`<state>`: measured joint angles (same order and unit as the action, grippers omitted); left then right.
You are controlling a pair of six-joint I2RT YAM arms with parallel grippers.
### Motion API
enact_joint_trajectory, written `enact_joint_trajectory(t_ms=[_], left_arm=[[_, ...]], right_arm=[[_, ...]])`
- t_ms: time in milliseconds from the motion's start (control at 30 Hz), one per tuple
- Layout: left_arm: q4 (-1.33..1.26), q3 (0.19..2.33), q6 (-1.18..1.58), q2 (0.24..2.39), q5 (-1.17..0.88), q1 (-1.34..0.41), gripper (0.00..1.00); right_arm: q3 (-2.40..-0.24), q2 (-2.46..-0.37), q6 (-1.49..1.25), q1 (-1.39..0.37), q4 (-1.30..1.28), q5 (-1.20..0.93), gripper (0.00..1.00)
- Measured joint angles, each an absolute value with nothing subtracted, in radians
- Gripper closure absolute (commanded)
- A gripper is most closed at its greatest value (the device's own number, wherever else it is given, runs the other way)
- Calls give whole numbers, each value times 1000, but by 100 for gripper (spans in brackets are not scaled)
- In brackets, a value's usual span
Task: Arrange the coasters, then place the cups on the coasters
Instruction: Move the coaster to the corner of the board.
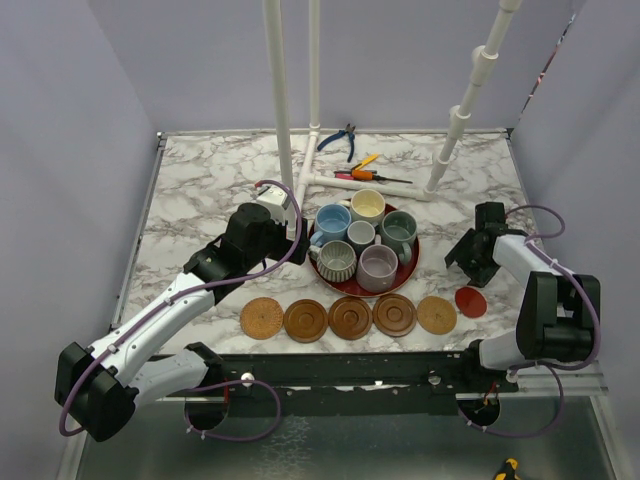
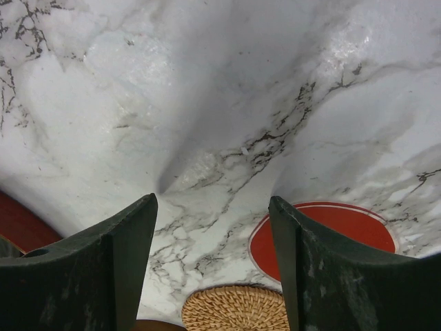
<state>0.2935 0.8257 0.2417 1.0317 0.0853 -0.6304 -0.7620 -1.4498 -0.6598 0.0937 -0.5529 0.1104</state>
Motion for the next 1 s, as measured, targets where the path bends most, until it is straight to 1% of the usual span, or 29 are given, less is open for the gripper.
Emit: enact_joint_trajectory(t_ms=[1000], left_arm=[[294,826,242,1029,85,-630,1]], right_arm=[[-718,-1393,-673,94,-602,110,29]])
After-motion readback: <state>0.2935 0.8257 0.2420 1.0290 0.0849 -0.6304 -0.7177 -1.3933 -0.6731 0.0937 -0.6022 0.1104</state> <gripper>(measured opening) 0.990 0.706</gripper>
